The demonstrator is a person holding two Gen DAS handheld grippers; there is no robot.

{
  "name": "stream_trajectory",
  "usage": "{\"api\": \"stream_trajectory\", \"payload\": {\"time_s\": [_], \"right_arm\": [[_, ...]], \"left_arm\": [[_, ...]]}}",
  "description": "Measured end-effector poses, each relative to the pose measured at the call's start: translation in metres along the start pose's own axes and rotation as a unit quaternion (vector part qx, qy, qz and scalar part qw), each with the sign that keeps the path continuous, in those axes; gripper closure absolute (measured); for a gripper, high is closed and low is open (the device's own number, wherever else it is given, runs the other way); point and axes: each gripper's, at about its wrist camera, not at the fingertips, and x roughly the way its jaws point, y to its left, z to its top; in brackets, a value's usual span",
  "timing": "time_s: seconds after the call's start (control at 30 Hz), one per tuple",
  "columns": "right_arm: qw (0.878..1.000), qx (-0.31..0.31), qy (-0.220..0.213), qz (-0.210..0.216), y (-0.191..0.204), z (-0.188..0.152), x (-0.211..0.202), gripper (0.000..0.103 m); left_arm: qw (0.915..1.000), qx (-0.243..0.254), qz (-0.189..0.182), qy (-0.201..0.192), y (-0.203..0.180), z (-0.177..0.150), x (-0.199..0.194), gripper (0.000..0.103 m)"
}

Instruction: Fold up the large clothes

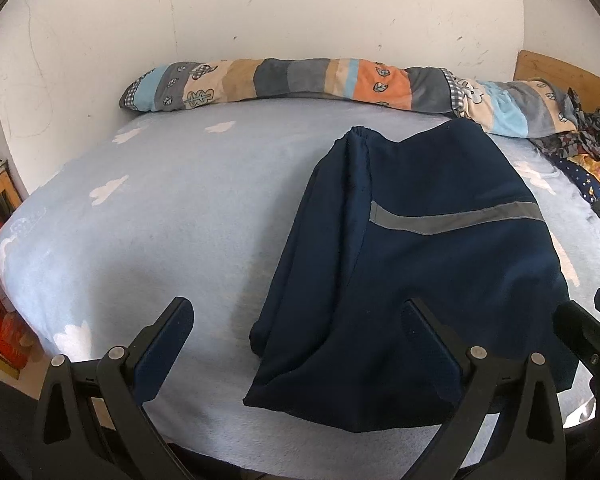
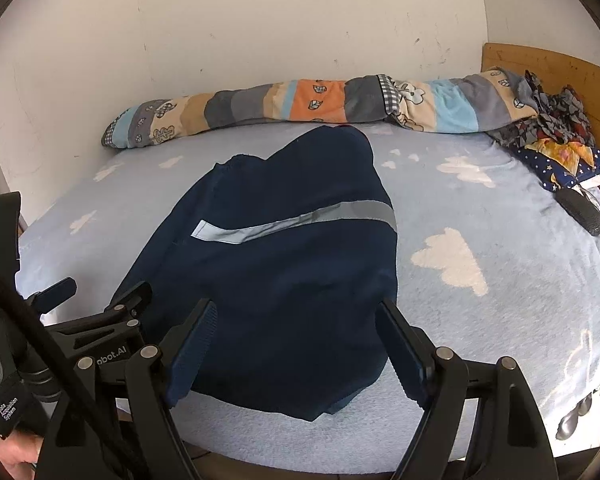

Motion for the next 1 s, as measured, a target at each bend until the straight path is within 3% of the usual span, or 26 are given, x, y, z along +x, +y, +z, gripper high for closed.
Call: {"api": "stream_trajectory", "payload": {"time_s": [0.47,0.73,1.0], "right_arm": [[1.0,-0.007,0.007,-0.003,0.004,-0.001,0.003,0.018],[1.0,-0.001,-0.011,-0.013,-0.003,0.004,-0.004,0.017],[1.0,0.006,-0.02,-0.018,-0.005,0.007,-0.009,0.016]], "left_arm": [[0.9999,-0.001,0.009,-0.012,0.002,0.001,-0.002,0.0],[0.9993,0.034,-0.017,-0.006,-0.004,0.015,-0.011,0.0],[0.9978,0.051,0.022,-0.035,0.0,0.031,-0.031,0.0]]}}
